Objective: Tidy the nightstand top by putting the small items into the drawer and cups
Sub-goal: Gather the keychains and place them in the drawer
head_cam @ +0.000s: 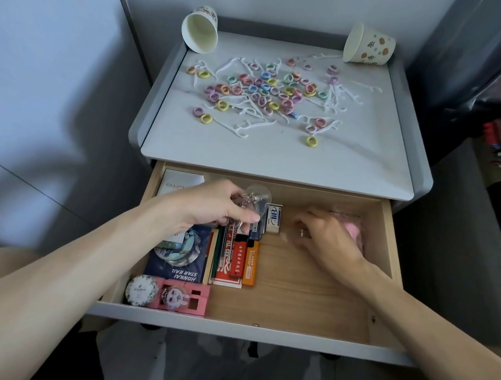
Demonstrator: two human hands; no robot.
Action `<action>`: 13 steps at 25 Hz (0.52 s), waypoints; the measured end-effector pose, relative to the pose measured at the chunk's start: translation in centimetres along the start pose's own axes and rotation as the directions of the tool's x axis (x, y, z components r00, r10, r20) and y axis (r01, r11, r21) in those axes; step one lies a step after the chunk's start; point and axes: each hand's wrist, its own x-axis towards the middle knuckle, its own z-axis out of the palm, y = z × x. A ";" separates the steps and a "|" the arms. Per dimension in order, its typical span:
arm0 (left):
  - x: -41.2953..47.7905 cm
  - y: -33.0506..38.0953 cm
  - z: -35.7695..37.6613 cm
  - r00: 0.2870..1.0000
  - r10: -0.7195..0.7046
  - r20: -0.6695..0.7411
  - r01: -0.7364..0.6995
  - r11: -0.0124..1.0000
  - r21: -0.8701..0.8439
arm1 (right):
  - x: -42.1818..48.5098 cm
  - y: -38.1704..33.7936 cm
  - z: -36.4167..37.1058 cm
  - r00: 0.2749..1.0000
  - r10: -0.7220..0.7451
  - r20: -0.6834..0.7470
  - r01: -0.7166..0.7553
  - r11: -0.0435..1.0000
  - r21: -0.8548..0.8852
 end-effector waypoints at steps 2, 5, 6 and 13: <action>-0.1 -0.1 0.4 0.998 0.007 0.057 -0.008 1.000 0.016 | -0.4 -1.5 -1.4 0.988 0.151 -0.010 -0.136 0.918 0.373; 0.2 -0.5 1.3 0.992 0.040 0.117 -0.039 0.999 -0.008 | -1.1 -4.0 -2.7 0.952 0.111 0.284 -0.305 0.337 0.891; 0.3 -0.7 1.5 0.991 0.040 0.130 -0.040 0.999 -0.003 | -1.4 -4.5 -2.8 0.943 0.070 0.327 -0.334 0.196 0.922; 0.5 -0.9 2.7 0.987 0.065 0.149 -0.069 0.997 0.019 | -1.9 -4.3 -2.6 0.915 -0.011 0.402 -0.398 0.120 0.909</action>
